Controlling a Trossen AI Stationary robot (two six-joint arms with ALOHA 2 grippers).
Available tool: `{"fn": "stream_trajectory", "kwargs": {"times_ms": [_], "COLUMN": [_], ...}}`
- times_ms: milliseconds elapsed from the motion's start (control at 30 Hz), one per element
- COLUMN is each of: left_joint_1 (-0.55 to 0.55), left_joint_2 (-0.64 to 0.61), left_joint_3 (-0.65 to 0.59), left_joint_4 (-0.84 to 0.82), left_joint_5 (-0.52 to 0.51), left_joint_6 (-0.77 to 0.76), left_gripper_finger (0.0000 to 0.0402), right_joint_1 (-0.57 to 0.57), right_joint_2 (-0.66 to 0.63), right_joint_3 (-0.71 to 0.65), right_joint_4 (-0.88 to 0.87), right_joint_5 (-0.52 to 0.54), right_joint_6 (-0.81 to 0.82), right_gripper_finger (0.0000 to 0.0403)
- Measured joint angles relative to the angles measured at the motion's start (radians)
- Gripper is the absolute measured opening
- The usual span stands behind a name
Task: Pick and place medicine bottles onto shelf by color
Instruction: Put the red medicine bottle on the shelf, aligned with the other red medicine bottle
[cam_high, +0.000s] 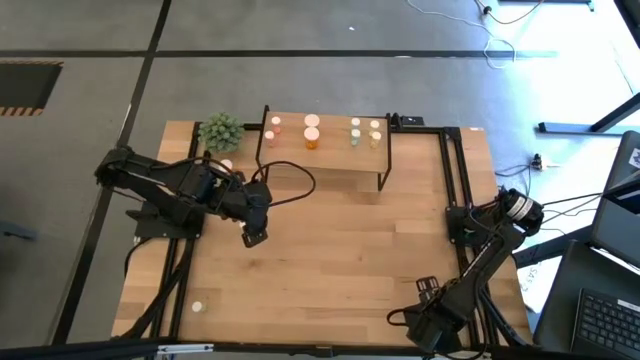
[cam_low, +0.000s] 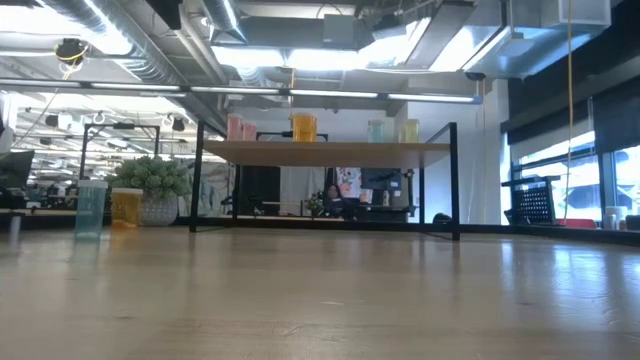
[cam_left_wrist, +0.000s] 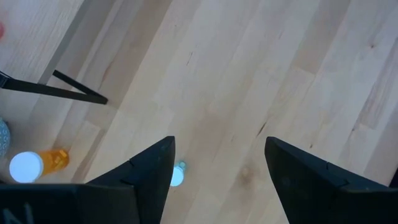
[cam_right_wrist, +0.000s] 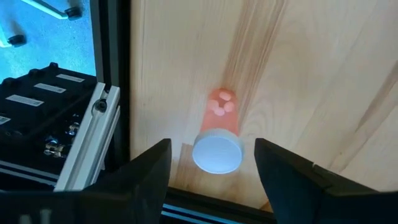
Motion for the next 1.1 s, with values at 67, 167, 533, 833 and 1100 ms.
{"fn": "stream_trajectory", "kwargs": {"times_ms": [67,167,533,833,1100], "left_joint_1": [0.0,0.0,0.0,0.0,0.0], "left_joint_2": [0.0,0.0,0.0,0.0,0.0], "left_joint_3": [0.0,0.0,0.0,0.0,0.0], "left_joint_4": [0.0,0.0,0.0,0.0,0.015], "left_joint_5": [0.0,0.0,0.0,0.0,0.0], "left_joint_6": [0.0,0.0,0.0,0.0,0.0], "left_gripper_finger": [0.0244,0.0244,0.0244,0.0244,0.0244], "right_joint_1": [0.0,0.0,0.001,0.037,0.039], "right_joint_2": [0.0,0.0,0.0,0.0,0.0], "right_joint_3": [0.0,0.0,0.0,0.0,0.0], "right_joint_4": [0.001,0.003,0.029,0.026,0.023], "right_joint_5": [0.0,0.011,0.044,0.043,0.046], "right_joint_6": [-0.001,-0.001,0.058,0.081,0.078], "right_gripper_finger": [0.0215,0.0198,0.0191,0.019,0.0182]}}
